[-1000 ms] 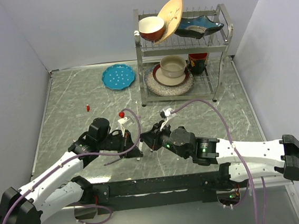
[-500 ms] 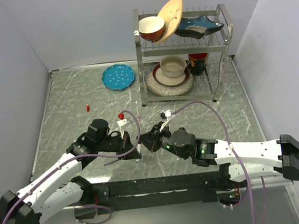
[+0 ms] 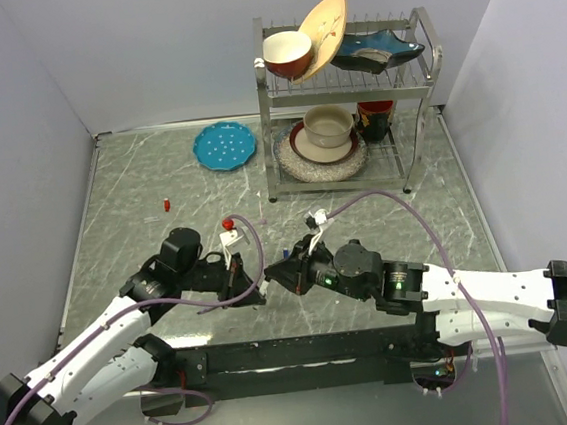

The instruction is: Insert the pens into the pen caps

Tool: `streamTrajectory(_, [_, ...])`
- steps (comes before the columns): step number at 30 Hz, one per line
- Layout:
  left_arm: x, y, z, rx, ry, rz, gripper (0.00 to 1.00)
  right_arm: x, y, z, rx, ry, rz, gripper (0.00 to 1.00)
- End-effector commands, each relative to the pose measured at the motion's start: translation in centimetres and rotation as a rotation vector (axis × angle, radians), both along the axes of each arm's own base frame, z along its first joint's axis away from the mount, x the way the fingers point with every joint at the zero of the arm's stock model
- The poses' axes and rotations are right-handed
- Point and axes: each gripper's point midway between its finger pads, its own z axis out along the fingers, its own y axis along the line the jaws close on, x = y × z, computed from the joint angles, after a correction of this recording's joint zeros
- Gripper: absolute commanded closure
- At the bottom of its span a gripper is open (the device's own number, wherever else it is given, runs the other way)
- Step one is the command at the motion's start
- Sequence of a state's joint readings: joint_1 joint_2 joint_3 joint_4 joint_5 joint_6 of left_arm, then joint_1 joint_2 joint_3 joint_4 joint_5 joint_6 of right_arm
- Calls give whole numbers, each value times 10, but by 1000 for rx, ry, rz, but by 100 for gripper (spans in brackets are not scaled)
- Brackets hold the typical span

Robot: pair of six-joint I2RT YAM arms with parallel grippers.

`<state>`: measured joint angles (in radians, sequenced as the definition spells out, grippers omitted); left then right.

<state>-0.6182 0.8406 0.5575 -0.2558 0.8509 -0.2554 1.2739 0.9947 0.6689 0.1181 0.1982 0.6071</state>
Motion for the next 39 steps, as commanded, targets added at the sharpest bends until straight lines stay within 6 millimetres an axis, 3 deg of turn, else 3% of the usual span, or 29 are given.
streamTrajectory(1, [104, 3, 154, -338, -543, 366, 99, -162, -46, -108, -389, 449, 630, 100])
streamTrajectory(6, [105, 1, 154, -346, -535, 370, 99, -150, -33, -95, -364, 425, 564, 100])
streamTrajectory(9, [104, 0, 149, -350, -505, 374, 99, -124, -24, -75, -320, 388, 437, 99])
streamTrajectory(12, [105, 1, 141, -328, -469, 391, 99, -78, -31, -56, -311, 341, 183, 91])
streamTrajectory(13, [107, 2, 141, -319, -465, 408, 99, -66, -36, -50, -305, 334, 107, 81])
streamTrajectory(14, [108, 3, 139, -313, -459, 420, 99, -55, -41, -34, -267, 322, 35, 78])
streamTrajectory(16, [108, 5, 136, -298, -443, 436, 99, -43, -49, -11, -194, 282, -33, 66])
streamTrajectory(21, [115, 9, 121, -245, -365, 506, 99, -34, -72, 11, -78, 244, -101, 51])
streamTrajectory(25, [122, 9, 100, -210, -267, 565, 99, -27, -93, 0, -65, 233, -169, 46])
streamTrajectory(29, [134, 3, 69, -130, -106, 663, 99, -25, -101, -15, -80, 248, -203, 39])
streamTrajectory(30, [135, -3, 51, -73, -65, 677, 99, -25, -103, -18, -86, 249, -209, 38])
streamTrajectory(39, [134, -30, -33, 172, 148, 794, 98, -16, -125, -36, -141, 218, -288, 34])
